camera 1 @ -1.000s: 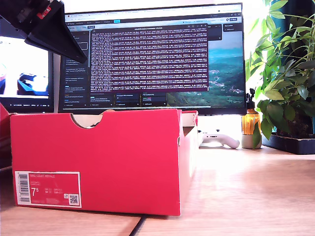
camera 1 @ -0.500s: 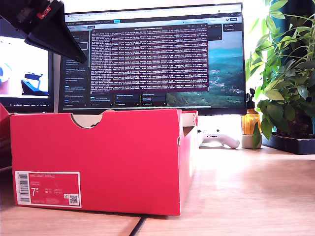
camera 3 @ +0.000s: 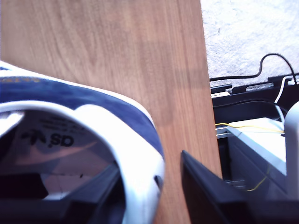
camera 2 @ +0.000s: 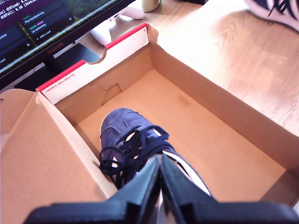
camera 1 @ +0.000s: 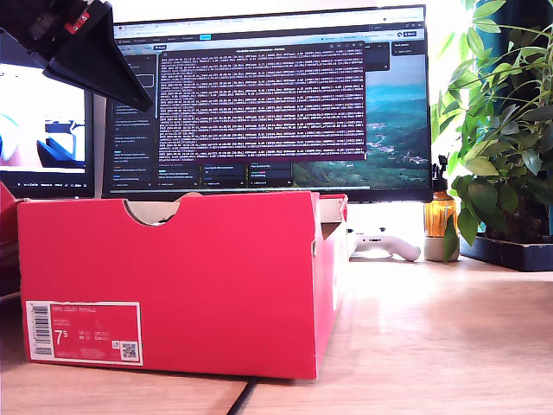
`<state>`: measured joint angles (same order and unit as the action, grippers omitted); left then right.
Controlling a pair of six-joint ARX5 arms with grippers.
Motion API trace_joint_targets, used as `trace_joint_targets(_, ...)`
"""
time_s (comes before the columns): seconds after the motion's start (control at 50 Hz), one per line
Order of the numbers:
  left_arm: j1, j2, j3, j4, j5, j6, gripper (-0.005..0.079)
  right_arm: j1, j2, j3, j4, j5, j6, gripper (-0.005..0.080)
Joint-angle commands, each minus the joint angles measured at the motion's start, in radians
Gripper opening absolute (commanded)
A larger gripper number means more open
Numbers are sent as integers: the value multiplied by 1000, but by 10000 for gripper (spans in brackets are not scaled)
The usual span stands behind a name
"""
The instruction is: Pack the blue shoes by picking the first shoe and placing it inside the red shoebox, left side, then picking and rotating the second shoe and placing it in the shoebox
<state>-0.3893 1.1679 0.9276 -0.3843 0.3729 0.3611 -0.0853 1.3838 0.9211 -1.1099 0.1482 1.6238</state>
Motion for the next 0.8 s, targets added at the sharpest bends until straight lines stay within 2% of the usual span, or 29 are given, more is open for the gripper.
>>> trace_joint_targets(0.0,1,1,-3,6,4,-6,-19,-1,14,-50,-27,4,-1,-2)
trace_joint_targets(0.1,1,1,-3,6,4,-6,-19,-3,14,-50,-27,45,-51,-13)
trace_joint_targets(0.44,1,1,-3,6,4,-6,-19,-3,14,-40,-46,49,-402,-13)
trace_joint_targets(0.46,1,1,-3,6,4,-6,-19,-3,14,-37,-42,49,-502,-13)
trace_joint_targets(0.58,1,1,-3,6,4,-6,-19,-3,14,2,-37,45,-793,-13)
trace_joint_targets(0.78,1,1,-3,6,4,-6,-19,10,13,111,-46,43,-1118,-13)
